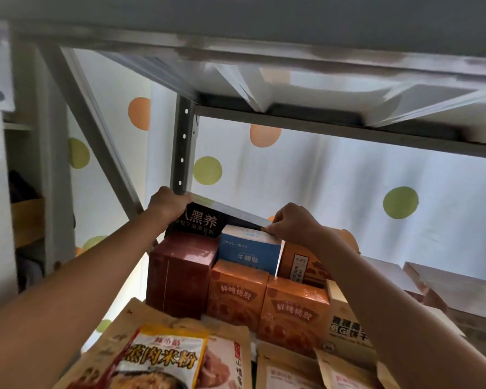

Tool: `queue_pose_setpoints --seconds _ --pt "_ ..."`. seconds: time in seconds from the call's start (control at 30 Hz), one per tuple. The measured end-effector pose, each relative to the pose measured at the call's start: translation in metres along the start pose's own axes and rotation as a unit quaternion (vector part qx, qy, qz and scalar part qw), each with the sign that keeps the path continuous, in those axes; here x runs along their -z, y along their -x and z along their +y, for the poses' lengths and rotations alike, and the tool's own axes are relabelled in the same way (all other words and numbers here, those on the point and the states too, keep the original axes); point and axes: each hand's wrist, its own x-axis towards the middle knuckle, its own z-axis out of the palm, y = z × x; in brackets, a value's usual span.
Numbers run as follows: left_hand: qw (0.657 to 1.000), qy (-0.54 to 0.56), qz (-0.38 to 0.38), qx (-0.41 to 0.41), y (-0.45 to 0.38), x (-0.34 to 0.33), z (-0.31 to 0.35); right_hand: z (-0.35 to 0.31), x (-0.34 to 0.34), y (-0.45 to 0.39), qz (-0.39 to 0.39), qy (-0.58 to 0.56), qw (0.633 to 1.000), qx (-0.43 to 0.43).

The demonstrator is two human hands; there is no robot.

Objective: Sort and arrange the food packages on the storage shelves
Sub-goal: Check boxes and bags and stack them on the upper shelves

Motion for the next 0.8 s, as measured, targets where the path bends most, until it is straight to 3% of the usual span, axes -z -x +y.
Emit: queue_pose_setpoints --seconds 0.37,0.57,0.63,0.7,0.8 --pt "0.979 -0.196 0.011 -0.059 0.023 -0.016 0.013 0.006 0.005 0.005 0.021 0.064 0.997 0.035" --pt "0.932 -0.343 -0.019 -0.121 0.029 -0.024 0.026 0.022 0.019 0.009 0.019 0.019 0.998 0.06" --pt "0.917 -0.366 -0.025 -0.155 0.028 -0.028 0.032 0.03 0.026 0.01 -0.011 0.024 0.999 0.031" --pt "0.902 -0.387 -0.077 -0.173 0.03 -0.034 0.037 0.04 0.035 0.013 -0.056 0.018 0.998 -0.013" --pt "0.847 -0.473 -0.138 -0.199 0.035 -0.038 0.041 0.054 0.048 0.021 -0.126 0.001 0.99 -0.059"
